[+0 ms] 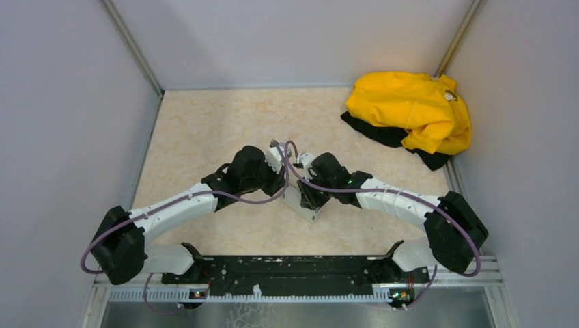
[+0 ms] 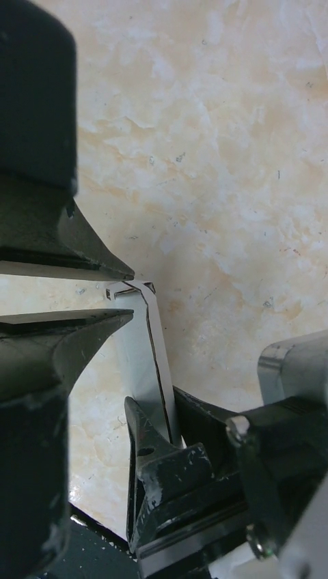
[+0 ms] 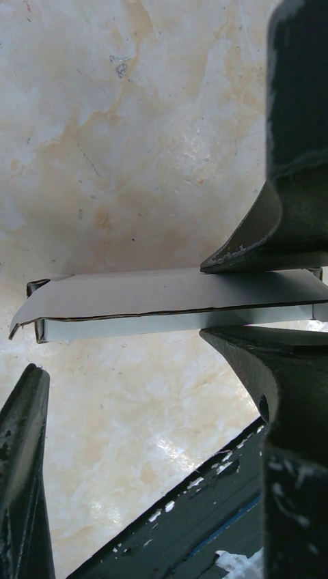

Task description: Fold the paper box

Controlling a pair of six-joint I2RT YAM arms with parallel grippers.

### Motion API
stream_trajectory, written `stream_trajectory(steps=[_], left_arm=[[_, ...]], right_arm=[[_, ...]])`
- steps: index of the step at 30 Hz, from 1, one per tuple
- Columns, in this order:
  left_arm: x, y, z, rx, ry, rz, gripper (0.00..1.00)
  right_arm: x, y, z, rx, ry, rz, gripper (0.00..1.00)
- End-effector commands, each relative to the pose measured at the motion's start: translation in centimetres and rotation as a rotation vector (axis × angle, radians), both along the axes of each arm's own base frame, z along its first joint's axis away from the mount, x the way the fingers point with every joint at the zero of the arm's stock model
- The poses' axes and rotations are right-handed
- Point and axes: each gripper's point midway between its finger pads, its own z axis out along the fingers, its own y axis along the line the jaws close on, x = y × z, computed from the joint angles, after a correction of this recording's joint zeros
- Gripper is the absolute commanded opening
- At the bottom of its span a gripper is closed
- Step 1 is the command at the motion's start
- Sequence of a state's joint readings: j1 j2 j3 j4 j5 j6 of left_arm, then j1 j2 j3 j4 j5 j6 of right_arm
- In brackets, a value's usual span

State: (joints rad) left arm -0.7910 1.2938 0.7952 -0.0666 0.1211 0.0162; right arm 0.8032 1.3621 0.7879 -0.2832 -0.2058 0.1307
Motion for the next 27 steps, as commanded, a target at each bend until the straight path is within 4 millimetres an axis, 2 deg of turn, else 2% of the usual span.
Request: stream_trajectory(steps=[1,6,11,16,27], left_arm=[[-0.7,-0.1,0.1,-0.026,-0.007,-0.041,0.28],[-1.5,-0.3,-1.1,-0.021,0.023,-0.079,0.28],[-1.3,-0.1,-1.8,-0.007,0.018,-0.081,0.27],[-0.3,0.1,-0.9,-0.019,-0.038,-0.063,0.28],[0.8,0.1,-1.7,-0.004,-0.042,-0.049,0.31]], right_arm=[[-0.9,-0.6,-1.1,-0.056,0.031,0.020,0.08],[-0.9,-0.6,-1.2,-0.057,0.031,0.017,0.08],[-1.0,-0.7,-1.2,-0.056,0.035,0.017,0.08],[-1.1,-0.8,-1.3,-0.058,0.035,0.018,0.08],[-1.2,-0.9,-1.4,-0.058,0.035,0.018,0.08]])
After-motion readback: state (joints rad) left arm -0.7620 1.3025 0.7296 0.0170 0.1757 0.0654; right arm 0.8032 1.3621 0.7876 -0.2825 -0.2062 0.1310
